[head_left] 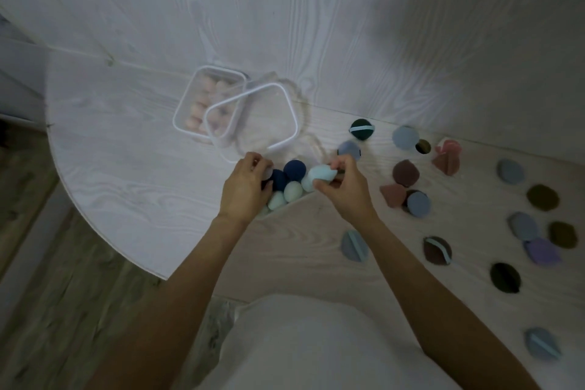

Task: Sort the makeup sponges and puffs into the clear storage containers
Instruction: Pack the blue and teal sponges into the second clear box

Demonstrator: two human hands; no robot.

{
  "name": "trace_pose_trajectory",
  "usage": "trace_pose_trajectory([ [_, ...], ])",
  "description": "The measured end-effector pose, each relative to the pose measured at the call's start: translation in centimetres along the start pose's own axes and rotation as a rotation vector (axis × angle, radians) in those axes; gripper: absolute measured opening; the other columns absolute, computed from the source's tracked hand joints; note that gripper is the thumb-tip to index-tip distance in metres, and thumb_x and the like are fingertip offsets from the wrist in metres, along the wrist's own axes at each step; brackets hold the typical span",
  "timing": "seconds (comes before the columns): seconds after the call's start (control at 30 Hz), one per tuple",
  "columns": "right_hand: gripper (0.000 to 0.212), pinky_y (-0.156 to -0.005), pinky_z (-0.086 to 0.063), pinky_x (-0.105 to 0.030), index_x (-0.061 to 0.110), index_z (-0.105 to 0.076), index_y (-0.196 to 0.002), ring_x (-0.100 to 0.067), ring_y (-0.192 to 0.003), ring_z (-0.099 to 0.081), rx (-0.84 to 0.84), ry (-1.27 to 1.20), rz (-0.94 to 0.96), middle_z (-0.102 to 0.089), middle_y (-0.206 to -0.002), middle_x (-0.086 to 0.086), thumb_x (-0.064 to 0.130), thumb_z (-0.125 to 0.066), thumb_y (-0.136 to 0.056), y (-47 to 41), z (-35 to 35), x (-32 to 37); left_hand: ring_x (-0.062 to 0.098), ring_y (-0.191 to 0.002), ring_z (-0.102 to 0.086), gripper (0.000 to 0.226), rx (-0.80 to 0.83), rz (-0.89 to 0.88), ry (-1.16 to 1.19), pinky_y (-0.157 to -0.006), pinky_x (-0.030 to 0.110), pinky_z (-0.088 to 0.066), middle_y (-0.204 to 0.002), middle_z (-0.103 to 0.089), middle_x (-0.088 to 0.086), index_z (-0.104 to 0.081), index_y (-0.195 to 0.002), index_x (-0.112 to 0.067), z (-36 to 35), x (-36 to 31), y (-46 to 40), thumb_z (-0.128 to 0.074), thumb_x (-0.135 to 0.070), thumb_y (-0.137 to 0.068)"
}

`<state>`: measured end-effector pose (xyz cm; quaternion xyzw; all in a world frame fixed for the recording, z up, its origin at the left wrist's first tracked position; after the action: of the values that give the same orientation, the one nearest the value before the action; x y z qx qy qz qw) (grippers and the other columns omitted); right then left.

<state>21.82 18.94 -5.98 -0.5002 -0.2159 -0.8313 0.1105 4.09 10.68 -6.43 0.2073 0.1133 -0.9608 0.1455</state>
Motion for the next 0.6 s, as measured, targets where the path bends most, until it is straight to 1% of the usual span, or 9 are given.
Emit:
trace_pose_trajectory([
  [0.07, 0.035, -0.075, -0.05, -0.044, 0.01, -0.043, -0.09, -0.034, -0.087, -0.06, -0.003, 0.009, 0.02, -0.06, -0.098, -0.02, 0.008, -0.074, -0.074, 0.0, -0.2, -0.1, 0.03, -0.076, -0.06, 0.018, 0.027, 0.045, 0.006, -0.051, 0.034, -0.048, -0.1, -0.061, 0.012, -0.065, -0.094, -0.006, -0.5, 0.5, 0.0, -0.069, -0.008, -0.076],
  [0.2, 0.036, -0.075, -0.05, -0.046, 0.008, -0.043, -0.09, -0.035, -0.088, -0.059, -0.01, 0.006, 0.025, -0.059, -0.097, -0.021, 0.009, -0.075, -0.073, 0.0, -0.5, -0.5, 0.032, -0.086, -0.065, 0.028, 0.026, 0.044, 0.017, -0.065, 0.035, -0.053, -0.106, -0.066, 0.013, -0.068, -0.106, -0.004, -0.6, 0.7, 0.3, -0.067, -0.004, -0.078],
  [0.23, 0.036, -0.076, -0.05, -0.046, 0.008, -0.043, -0.09, -0.035, -0.089, -0.059, -0.009, 0.003, 0.023, -0.059, -0.097, -0.021, 0.009, -0.075, -0.073, 0.0, -0.5, -0.5, 0.032, -0.085, -0.065, 0.026, 0.034, 0.047, 0.02, -0.065, 0.036, -0.053, -0.104, -0.067, 0.014, -0.068, -0.105, -0.004, -0.5, 0.8, 0.3, -0.065, -0.004, -0.079],
  [0.3, 0.036, -0.076, -0.05, -0.044, 0.009, -0.043, -0.09, -0.034, -0.089, -0.06, -0.005, 0.007, 0.017, -0.06, -0.098, -0.02, 0.009, -0.075, -0.074, 0.0, -0.4, -0.6, 0.034, -0.077, -0.064, 0.014, 0.081, 0.085, -0.008, -0.059, 0.036, -0.05, -0.091, -0.069, 0.014, -0.069, -0.095, -0.007, -0.6, 1.4, 0.2, -0.061, -0.007, -0.083],
  [0.33, 0.035, -0.076, -0.05, -0.043, 0.01, -0.043, -0.09, -0.034, -0.089, -0.06, -0.003, 0.006, 0.013, -0.06, -0.098, -0.02, 0.009, -0.075, -0.074, 0.0, -0.4, -0.7, 0.034, -0.072, -0.062, 0.011, 0.121, 0.117, -0.046, -0.056, 0.035, -0.044, -0.083, -0.068, 0.013, -0.067, -0.089, -0.007, -0.8, 1.8, 0.1, -0.057, -0.009, -0.086],
  [0.37, 0.035, -0.075, -0.05, -0.042, 0.01, -0.043, -0.089, -0.034, -0.089, -0.06, -0.002, 0.006, 0.011, -0.06, -0.098, -0.019, 0.009, -0.075, -0.074, 0.0, -0.3, -0.7, 0.033, -0.07, -0.061, 0.013, 0.17, 0.145, -0.099, -0.054, 0.033, -0.038, -0.079, -0.067, 0.013, -0.066, -0.085, -0.008, -1.2, 1.9, 0.1, -0.053, -0.01, -0.089],
  [0.4, 0.035, -0.075, -0.05, -0.041, 0.01, -0.044, -0.089, -0.034, -0.089, -0.06, -0.003, 0.005, 0.01, -0.06, -0.098, -0.019, 0.01, -0.075, -0.074, 0.0, -0.3, -0.7, 0.032, -0.07, -0.06, 0.017, 0.228, 0.163, -0.166, -0.054, 0.032, -0.034, -0.079, -0.067, 0.013, -0.065, -0.085, -0.009, -1.6, 1.8, 0.0, -0.05, -0.011, -0.091],
  [0.5, 0.034, -0.073, -0.05, -0.039, 0.01, -0.044, -0.089, -0.033, -0.089, -0.06, -0.003, -0.003, 0.009, -0.06, -0.098, -0.019, 0.01, -0.075, -0.074, 0.0, -0.4, -0.8, 0.028, -0.083, -0.062, 0.021, 0.396, 0.187, -0.392, -0.059, 0.03, -0.033, -0.092, -0.067, 0.009, -0.066, -0.094, -0.012, -2.6, 1.5, -0.6, -0.045, -0.013, -0.094],
  [0.6, 0.034, -0.075, -0.051, -0.041, 0.01, -0.044, -0.088, -0.033, -0.089, -0.06, 0.003, -0.004, 0.021, -0.06, -0.098, -0.018, 0.011, -0.075, -0.074, -0.1, -0.4, -0.8, 0.025, -0.09, -0.062, 0.019, 0.47, 0.157, -0.497, -0.061, 0.027, -0.034, -0.098, -0.066, 0.008, -0.064, -0.096, -0.01, -3.0, 1.2, -1.4, -0.045, -0.011, -0.093],
])
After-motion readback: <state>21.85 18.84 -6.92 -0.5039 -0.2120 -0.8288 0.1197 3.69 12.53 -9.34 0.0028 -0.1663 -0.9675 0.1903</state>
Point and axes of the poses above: each hand's wrist, its own y-axis away from the middle knuckle, its own z-axis out of the back of the hand, x = y × z, the point moved 8 cm from there along -y, towards the middle knuckle
